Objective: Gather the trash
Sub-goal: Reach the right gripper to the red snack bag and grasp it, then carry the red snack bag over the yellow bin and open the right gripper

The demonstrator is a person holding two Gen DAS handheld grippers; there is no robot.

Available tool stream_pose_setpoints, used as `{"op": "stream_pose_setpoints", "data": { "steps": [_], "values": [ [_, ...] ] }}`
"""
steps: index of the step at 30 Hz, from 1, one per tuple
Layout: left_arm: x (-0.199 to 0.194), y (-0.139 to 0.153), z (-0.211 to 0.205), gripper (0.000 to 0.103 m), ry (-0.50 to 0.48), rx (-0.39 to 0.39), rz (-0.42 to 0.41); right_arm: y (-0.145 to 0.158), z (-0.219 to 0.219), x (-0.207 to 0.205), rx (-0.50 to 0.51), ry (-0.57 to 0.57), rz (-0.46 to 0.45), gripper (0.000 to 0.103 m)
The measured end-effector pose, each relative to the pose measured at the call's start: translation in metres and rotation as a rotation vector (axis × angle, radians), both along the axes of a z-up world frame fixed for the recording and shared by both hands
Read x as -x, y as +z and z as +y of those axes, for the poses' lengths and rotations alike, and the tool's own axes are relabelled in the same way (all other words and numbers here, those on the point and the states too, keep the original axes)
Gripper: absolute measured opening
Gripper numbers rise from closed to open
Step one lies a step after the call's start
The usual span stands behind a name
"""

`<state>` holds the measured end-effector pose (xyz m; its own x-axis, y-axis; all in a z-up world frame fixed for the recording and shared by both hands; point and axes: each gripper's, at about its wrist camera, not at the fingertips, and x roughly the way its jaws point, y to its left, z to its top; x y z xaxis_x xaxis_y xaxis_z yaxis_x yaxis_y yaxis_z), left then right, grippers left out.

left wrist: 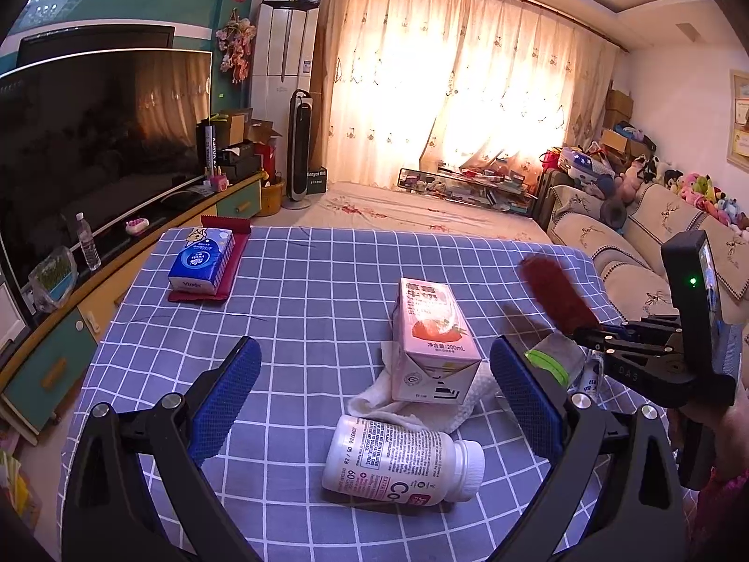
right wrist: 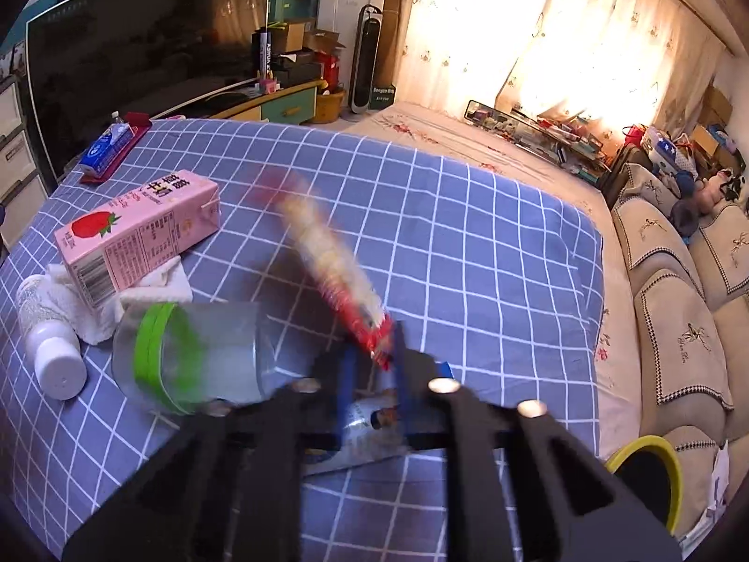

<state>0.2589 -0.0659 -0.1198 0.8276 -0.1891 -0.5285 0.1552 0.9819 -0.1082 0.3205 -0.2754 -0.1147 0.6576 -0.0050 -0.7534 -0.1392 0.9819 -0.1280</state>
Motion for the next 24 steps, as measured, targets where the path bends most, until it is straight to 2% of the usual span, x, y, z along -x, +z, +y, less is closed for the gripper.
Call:
{"op": "stream_pose_setpoints", "data": {
  "steps": [11,19,24],
  "values": [
    [0.000,-0.002,-0.002,0.097,-0.005,0.001,-0.002,0.032,-0.025,0.029,-0.229,-0.025,-0.041,0.002],
    [0.000,-0.002,-0.006,0.097,-0.014,-0.005,-0.002,0.041,-0.065,0.068,-0.264,-0.131,-0.079,0.002],
    [0.001,-0.002,-0.008,0.097,-0.023,-0.003,-0.007,0.034,-0.112,0.100,-0.257,-0.279,-0.087,0.002]
  ]
}}
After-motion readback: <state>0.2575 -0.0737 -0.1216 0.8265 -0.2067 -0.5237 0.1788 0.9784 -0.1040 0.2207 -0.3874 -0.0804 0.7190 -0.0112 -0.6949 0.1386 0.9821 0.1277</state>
